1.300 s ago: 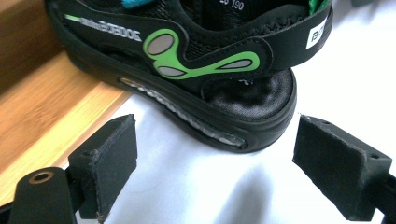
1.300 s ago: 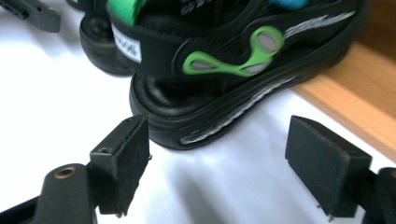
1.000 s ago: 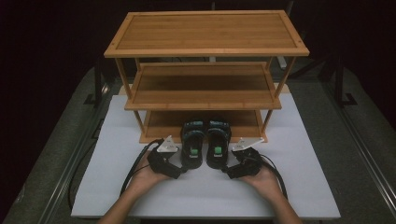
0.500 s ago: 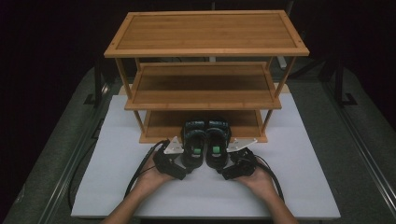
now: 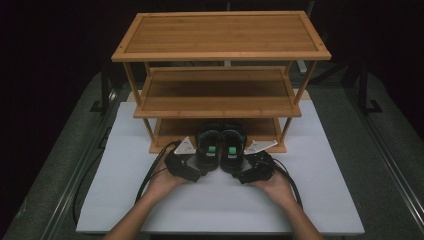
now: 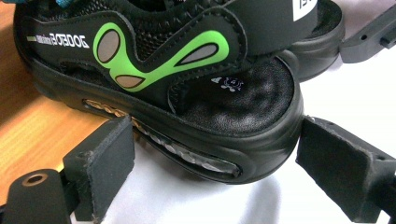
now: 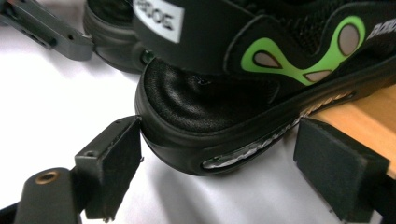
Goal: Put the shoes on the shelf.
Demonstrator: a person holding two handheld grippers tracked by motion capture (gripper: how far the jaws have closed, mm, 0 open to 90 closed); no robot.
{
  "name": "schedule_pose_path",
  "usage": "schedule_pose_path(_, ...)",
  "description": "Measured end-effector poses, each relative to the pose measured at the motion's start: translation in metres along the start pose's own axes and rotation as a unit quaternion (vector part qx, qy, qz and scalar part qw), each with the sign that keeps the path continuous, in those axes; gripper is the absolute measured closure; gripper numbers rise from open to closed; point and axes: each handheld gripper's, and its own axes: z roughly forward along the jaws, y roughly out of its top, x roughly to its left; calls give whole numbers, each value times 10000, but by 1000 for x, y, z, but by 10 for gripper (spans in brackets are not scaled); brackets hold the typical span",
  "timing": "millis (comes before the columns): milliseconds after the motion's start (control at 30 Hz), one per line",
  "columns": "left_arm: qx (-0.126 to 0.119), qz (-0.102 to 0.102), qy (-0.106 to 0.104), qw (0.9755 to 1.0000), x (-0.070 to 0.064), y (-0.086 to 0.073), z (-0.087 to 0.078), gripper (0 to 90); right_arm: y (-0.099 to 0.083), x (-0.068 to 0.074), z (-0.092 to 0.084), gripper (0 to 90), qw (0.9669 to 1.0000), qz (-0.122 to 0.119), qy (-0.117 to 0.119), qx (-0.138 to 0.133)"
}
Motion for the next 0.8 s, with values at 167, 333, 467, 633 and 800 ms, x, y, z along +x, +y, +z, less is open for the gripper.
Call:
schedule_pose_path(167, -158, -114, 43, 9998, 8, 5, 3, 145, 6, -9, 2, 190, 9999, 112, 37, -101)
schedule_pose_path(333, -182, -54, 90, 9998, 10, 7, 6, 142, 9, -15, 2, 217, 9996, 111, -9, -253)
schedule_pose_path(467, -213, -119, 99, 9997, 13, 7, 8, 144, 12, -18, 4, 224, 9997, 88, -71, -235)
schedule_pose_path(633, -167, -104, 216, 9996, 19, 12, 14, 154, 17, -22, 8, 256, 9993, -3, -271, -254)
schedule_pose_path(800, -174, -185, 274, 9993, 26, 14, 18, 162, 21, -27, 12, 262, 9991, 59, -330, -261)
